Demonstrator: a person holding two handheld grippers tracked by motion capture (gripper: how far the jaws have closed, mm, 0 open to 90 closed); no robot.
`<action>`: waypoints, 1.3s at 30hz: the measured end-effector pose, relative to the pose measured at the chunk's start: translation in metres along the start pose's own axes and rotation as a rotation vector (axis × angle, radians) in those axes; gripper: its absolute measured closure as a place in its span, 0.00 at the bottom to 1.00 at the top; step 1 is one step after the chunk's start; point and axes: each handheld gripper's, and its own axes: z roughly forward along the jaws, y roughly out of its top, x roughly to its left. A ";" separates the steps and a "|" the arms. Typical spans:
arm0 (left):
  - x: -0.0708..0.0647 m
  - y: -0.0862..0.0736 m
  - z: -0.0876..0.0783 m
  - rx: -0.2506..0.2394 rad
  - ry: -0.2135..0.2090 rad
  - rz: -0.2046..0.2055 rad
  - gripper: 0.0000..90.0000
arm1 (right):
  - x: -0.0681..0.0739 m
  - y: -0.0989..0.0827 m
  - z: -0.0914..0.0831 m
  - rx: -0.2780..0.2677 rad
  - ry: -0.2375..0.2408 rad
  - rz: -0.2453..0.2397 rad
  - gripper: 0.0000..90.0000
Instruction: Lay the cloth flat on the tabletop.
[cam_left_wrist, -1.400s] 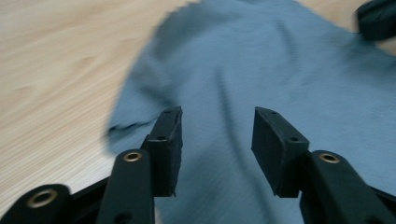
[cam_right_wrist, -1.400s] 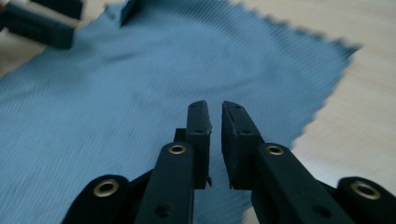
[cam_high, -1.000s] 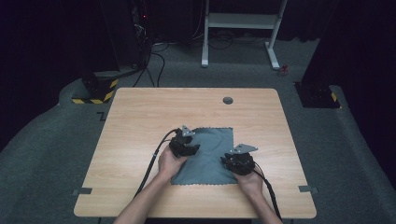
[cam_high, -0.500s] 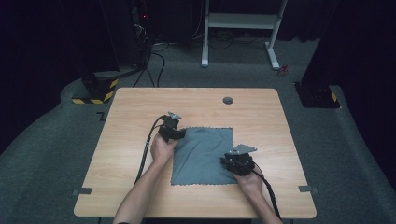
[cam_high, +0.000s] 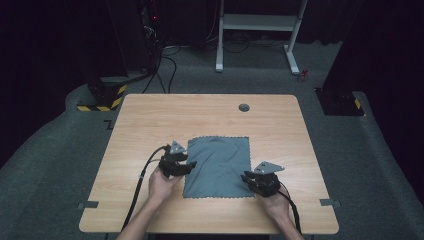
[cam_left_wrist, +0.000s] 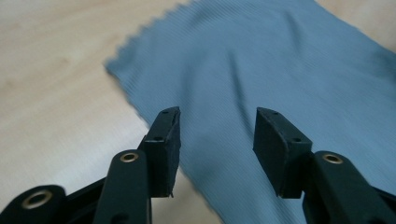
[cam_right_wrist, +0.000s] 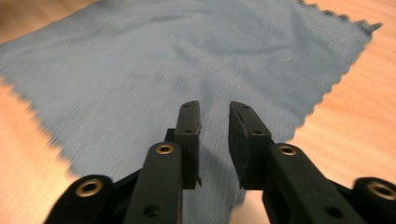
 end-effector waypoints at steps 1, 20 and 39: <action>-0.006 -0.007 -0.006 -0.001 -0.001 0.014 0.58 | 0.000 0.000 0.000 0.000 0.000 0.000 0.85; -0.057 -0.067 -0.022 0.027 0.027 0.103 0.83 | 0.019 -0.038 -0.024 0.050 -0.009 -0.018 0.90; -0.061 -0.071 -0.037 0.048 -0.076 0.138 1.00 | 0.029 -0.041 -0.040 0.086 0.007 -0.107 1.00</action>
